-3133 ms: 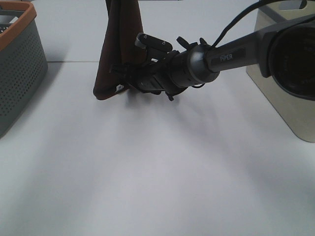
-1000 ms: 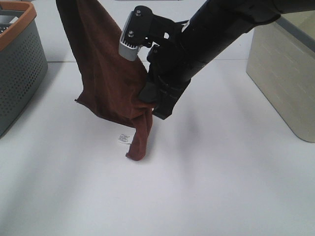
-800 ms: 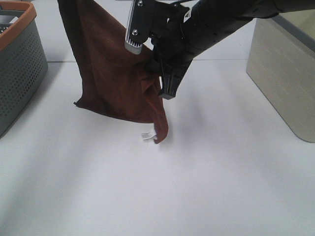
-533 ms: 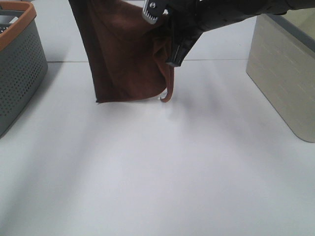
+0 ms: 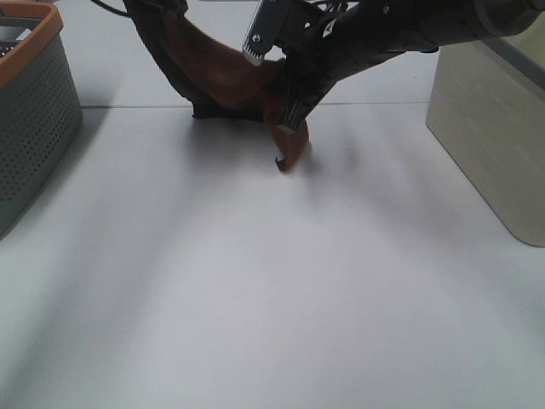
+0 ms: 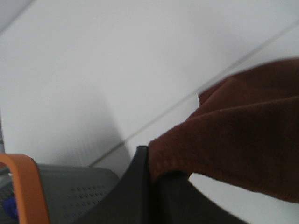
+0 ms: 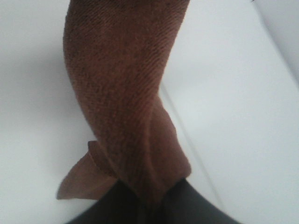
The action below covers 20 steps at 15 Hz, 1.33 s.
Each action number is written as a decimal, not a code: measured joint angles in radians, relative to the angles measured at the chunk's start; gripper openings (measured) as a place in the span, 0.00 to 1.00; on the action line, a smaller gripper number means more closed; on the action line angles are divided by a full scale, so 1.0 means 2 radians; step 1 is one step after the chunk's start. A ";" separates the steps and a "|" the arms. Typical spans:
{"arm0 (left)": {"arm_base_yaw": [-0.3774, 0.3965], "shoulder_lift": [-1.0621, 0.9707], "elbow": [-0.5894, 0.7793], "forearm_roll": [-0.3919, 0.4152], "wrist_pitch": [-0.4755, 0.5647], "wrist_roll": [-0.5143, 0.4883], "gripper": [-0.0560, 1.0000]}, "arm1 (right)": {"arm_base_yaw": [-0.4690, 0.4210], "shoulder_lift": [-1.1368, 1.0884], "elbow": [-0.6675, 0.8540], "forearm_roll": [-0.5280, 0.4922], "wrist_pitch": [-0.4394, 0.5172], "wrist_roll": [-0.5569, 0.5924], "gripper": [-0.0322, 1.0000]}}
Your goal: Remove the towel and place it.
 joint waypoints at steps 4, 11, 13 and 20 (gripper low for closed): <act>-0.001 0.003 0.000 -0.072 0.114 0.071 0.05 | 0.000 0.001 -0.001 0.016 0.159 0.017 0.03; 0.008 0.033 0.032 -0.164 0.165 0.126 0.05 | 0.000 0.002 -0.001 0.081 0.401 0.025 0.03; 0.008 0.033 0.074 -0.164 0.166 0.128 0.05 | 0.000 0.002 -0.002 0.086 0.417 0.033 0.03; 0.008 0.017 0.114 -0.177 0.165 0.128 0.05 | 0.000 0.002 -0.002 0.139 0.496 0.049 0.35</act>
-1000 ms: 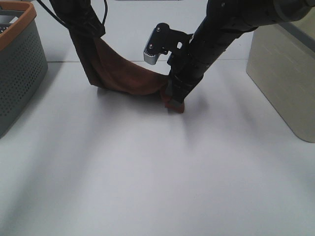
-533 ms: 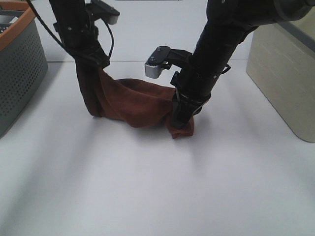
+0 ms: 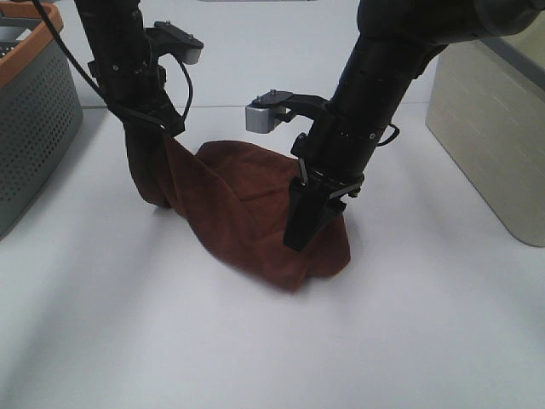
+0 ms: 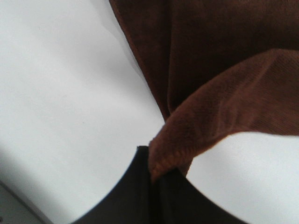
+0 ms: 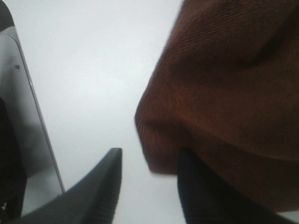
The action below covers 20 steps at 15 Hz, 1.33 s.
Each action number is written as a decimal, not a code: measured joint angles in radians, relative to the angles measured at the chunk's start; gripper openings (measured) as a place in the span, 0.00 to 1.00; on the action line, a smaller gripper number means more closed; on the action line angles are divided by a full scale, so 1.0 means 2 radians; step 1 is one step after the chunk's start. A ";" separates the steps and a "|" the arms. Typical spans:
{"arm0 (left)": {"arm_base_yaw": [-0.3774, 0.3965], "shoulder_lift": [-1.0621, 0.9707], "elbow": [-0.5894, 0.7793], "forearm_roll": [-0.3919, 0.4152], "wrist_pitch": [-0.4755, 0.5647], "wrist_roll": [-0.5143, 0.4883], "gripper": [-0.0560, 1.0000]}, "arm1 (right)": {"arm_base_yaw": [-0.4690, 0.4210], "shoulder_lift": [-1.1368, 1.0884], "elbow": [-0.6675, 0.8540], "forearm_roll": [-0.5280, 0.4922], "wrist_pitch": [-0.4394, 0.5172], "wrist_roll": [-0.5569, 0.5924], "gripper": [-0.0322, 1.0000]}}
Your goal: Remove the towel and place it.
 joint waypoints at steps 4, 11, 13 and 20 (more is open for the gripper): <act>0.000 -0.001 0.052 -0.011 0.000 0.007 0.05 | 0.000 0.000 0.000 0.020 0.042 0.084 0.66; 0.000 -0.009 0.056 -0.016 0.000 -0.049 0.64 | 0.000 0.000 0.000 -0.023 0.060 0.153 0.67; 0.000 -0.012 0.056 -0.019 0.000 -0.056 0.83 | 0.000 0.000 -0.012 -0.041 0.060 0.161 0.67; 0.000 -0.134 0.057 -0.027 0.001 -0.066 0.86 | 0.000 -0.018 -0.152 -0.072 0.061 0.330 0.67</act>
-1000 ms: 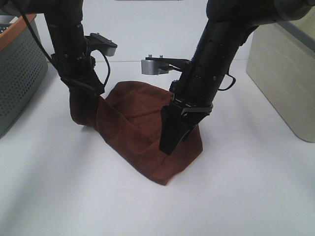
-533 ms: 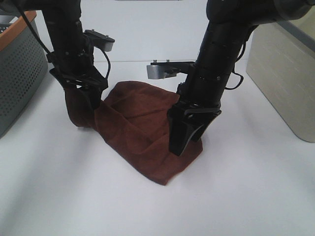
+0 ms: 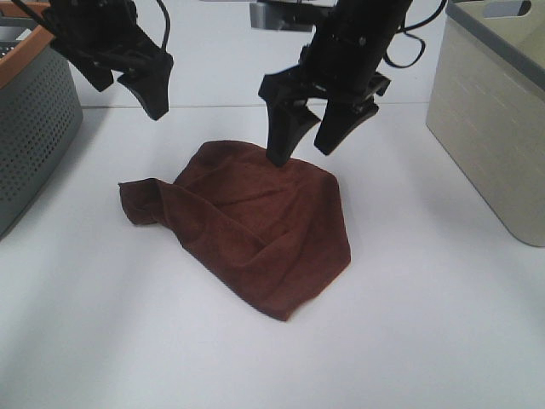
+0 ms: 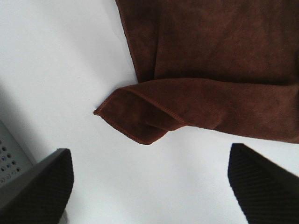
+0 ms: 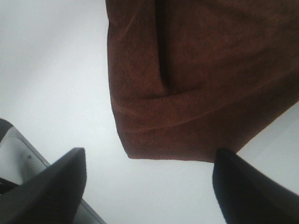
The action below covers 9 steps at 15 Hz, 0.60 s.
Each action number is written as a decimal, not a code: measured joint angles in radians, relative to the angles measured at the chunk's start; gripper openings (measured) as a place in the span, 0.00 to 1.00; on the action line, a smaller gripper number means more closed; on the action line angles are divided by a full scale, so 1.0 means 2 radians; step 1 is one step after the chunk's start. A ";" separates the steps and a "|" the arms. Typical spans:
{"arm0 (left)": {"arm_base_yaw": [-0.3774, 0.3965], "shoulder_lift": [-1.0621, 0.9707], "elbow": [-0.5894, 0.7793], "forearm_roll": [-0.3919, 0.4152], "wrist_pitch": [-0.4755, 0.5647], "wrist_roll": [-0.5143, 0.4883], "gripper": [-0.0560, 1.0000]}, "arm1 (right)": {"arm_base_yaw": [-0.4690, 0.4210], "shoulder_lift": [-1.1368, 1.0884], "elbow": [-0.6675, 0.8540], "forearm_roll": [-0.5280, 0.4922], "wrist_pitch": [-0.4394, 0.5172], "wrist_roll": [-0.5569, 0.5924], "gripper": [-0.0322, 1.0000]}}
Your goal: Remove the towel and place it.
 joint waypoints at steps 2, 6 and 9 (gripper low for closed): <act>0.000 -0.018 0.000 -0.013 0.000 -0.010 0.86 | 0.000 -0.012 -0.023 -0.006 0.001 0.022 0.67; 0.000 -0.065 0.000 0.023 0.000 -0.076 0.86 | -0.033 -0.053 -0.073 -0.025 0.002 0.086 0.67; 0.037 -0.117 0.000 0.069 0.001 -0.137 0.86 | -0.110 -0.096 -0.075 -0.045 0.003 0.115 0.67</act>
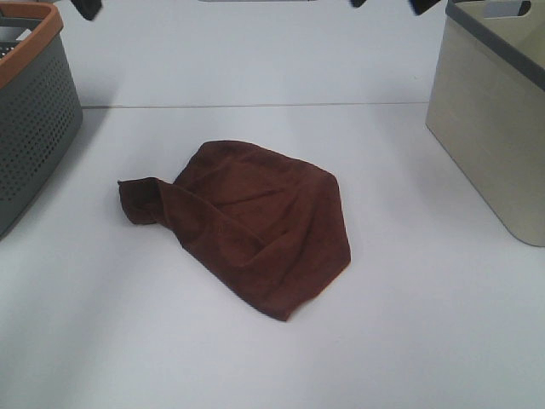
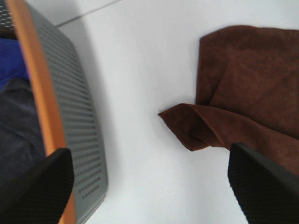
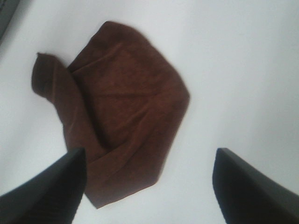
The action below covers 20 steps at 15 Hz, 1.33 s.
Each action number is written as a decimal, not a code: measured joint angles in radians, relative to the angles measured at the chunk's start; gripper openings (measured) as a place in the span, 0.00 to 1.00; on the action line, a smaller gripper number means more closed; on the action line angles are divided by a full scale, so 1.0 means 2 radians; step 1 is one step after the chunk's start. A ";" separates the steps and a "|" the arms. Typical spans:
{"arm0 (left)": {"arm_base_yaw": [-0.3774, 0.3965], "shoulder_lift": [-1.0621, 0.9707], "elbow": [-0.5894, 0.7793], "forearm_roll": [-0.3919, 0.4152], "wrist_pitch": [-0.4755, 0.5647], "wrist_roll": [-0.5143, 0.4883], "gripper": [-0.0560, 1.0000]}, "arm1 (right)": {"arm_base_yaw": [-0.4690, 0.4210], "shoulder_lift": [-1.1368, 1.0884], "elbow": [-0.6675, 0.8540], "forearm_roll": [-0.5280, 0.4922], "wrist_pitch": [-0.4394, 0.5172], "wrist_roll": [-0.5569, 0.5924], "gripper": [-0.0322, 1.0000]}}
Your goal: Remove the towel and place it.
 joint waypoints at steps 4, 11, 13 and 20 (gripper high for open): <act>0.097 -0.065 0.018 -0.015 0.000 0.000 0.81 | -0.103 -0.039 0.000 -0.023 0.000 0.006 0.67; 0.181 -0.320 0.275 -0.050 0.000 0.021 0.79 | -0.156 -0.322 0.264 -0.045 0.001 -0.003 0.67; 0.181 -0.404 0.334 -0.052 0.001 0.021 0.78 | -0.156 -0.424 0.353 -0.049 0.001 -0.007 0.67; 0.181 -0.562 0.424 -0.052 -0.019 0.033 0.78 | -0.156 -0.745 0.598 -0.090 0.001 -0.056 0.67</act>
